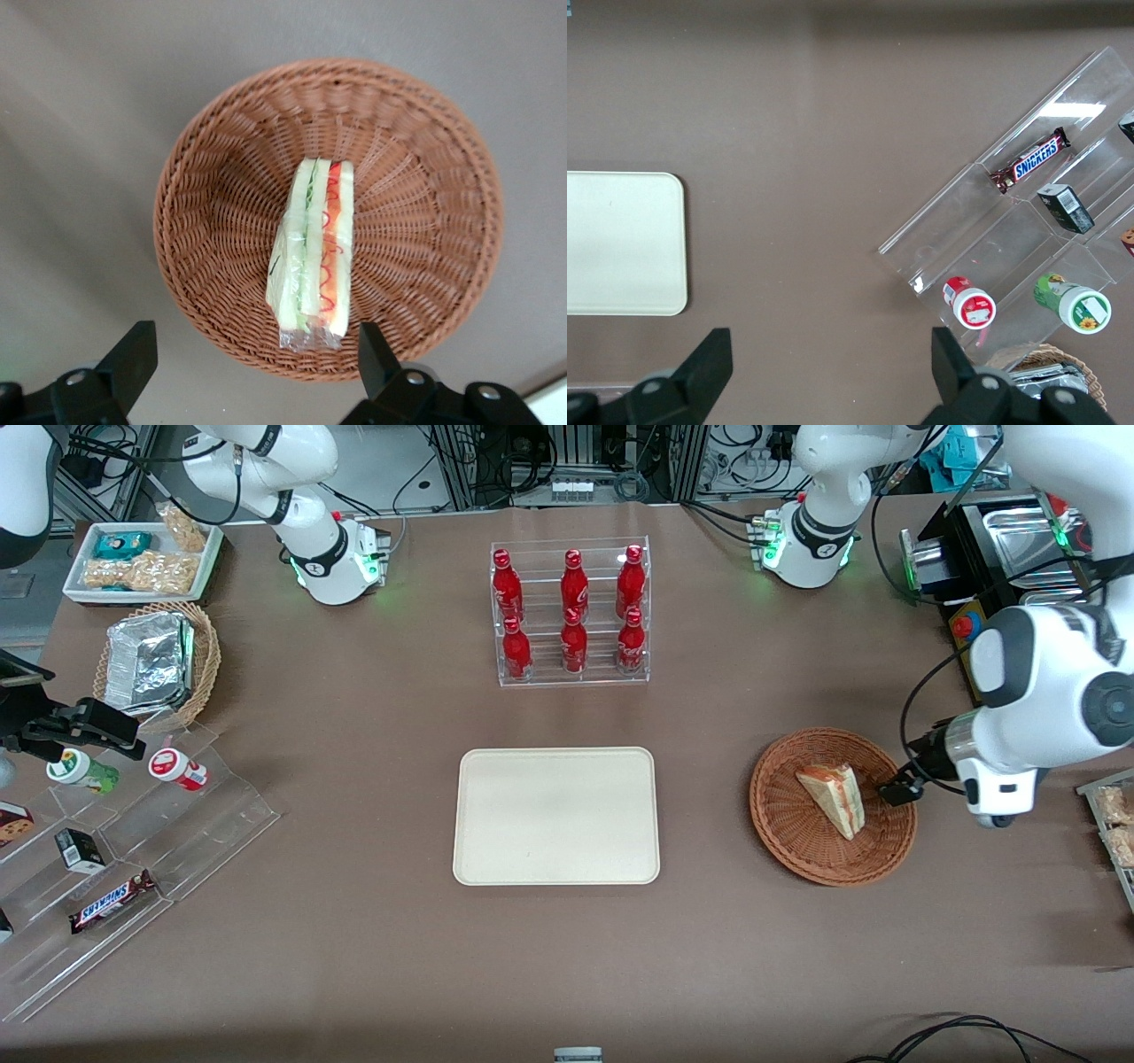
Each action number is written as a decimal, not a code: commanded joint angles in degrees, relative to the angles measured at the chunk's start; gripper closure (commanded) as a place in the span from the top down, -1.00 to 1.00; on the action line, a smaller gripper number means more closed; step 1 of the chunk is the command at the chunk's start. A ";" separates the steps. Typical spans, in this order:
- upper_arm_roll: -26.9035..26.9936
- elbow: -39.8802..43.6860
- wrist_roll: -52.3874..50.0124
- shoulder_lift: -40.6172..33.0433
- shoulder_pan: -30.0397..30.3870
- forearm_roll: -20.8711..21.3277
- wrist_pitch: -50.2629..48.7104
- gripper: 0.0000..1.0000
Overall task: Place sandwich from basket to tray
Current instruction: 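Lower the open left gripper around the sandwich and close it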
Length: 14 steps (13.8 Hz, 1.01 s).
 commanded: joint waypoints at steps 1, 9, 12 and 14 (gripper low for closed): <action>-0.26 -2.48 -1.95 0.34 -2.33 0.16 1.78 1.00; -0.35 -2.05 -3.00 3.59 -3.38 7.36 3.71 1.00; -0.26 -0.47 -2.91 4.47 -3.21 7.28 4.15 1.00; -0.35 -0.03 -2.91 5.87 -3.56 7.19 5.64 1.00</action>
